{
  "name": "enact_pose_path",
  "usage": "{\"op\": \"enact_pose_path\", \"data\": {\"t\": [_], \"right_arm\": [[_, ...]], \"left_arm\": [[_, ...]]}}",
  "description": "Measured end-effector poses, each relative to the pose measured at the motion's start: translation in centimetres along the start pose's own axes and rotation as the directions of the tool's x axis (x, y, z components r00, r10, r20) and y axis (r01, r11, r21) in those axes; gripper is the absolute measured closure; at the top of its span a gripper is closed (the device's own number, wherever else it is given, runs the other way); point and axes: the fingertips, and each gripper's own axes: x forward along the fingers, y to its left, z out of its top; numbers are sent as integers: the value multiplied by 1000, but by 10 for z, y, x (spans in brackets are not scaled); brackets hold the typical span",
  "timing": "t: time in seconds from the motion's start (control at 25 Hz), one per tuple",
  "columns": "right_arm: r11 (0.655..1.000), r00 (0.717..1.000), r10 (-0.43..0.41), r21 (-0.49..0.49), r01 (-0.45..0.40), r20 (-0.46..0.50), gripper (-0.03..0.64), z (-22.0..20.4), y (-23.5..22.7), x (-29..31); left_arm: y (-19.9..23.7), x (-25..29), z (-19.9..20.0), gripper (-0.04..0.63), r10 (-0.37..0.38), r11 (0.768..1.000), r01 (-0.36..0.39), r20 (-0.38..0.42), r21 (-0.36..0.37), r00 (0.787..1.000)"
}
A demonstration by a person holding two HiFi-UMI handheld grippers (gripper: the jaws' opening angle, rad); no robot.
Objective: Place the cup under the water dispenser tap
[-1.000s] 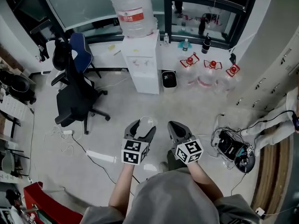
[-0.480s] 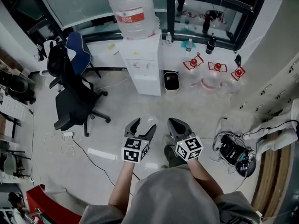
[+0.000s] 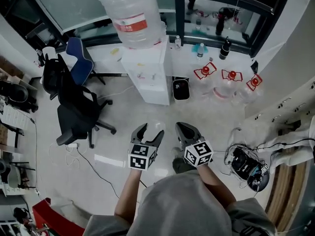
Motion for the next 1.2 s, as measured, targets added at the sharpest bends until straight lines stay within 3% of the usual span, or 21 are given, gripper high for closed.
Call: {"op": "enact_pose_path", "data": {"t": [0.28,0.72,0.88,1.2], "right_arm": [[1000,1000,12,27,-11,-14,604,14,-37,36],[998,998,5,67,0,-65,604,2,-71,81],[996,997,-36,79,41,-67,604,1,-86,103],[976,983,-166,127,175,-81,604,-3,-107,159]], "left_arm": [[16,46,16,290,4,1000,-4,-43,2,999],[56,104,12,290,39,999,-36,-87,32,995],[83,124,13,290,34,999,-30,-99,45,995],[145,166,21,290,-41,996,51,-143,67,989]]}}
